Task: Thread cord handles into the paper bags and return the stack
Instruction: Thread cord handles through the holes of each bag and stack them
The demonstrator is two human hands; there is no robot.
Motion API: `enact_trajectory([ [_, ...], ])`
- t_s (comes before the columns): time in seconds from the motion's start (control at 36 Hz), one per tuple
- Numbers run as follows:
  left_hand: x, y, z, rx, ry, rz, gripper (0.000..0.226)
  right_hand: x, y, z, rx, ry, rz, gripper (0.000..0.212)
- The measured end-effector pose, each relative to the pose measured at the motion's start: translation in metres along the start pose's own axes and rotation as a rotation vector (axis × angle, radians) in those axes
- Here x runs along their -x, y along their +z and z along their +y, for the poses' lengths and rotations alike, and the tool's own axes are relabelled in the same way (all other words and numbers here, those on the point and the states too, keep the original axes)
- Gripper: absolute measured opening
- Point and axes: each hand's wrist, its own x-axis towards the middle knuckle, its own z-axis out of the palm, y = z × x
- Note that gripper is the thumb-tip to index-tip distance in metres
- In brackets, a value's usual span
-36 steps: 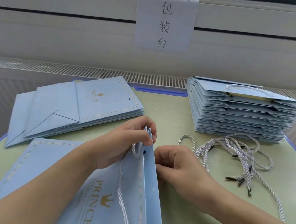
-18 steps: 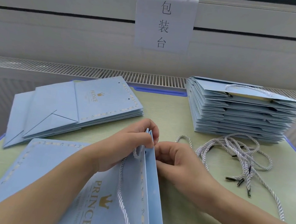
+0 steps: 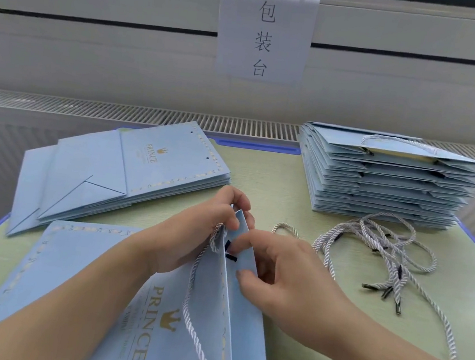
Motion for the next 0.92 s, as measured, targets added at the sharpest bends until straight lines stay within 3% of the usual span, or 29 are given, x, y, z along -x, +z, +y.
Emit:
enact_trajectory([
  [0.25,-0.001,0.002,-0.002,-0.147,0.009,0.042,0.037,-0.008,0.004,0.005,-0.033,0.048,0.051,0.032],
  [0.39,-0.001,0.002,-0.002,-0.206,-0.009,0.087,0.032,-0.007,0.012,0.008,-0.059,-0.044,0.154,0.009],
  [0.53,-0.002,0.003,-0.002,-0.241,0.008,0.081,0.031,-0.006,0.011,0.013,0.477,-0.496,0.42,0.016],
  [0.61,-0.002,0.003,-0.001,-0.206,0.012,0.068,0.03,-0.008,0.008,0.016,0.502,-0.598,0.442,0.014],
  [0.75,-0.001,0.002,0.0,-0.229,0.008,0.085,0.03,-0.009,-0.001,0.016,0.052,-0.414,0.175,0.008],
  [0.86,0.0,0.003,0.002,-0.179,-0.005,0.085,0.028,-0.012,-0.011,0.016,-0.198,-0.162,0.186,0.011],
  [0.92,0.0,0.003,0.002,-0.142,-0.001,0.072,0.031,-0.015,-0.014,0.022,-0.153,-0.068,0.228,0.013],
])
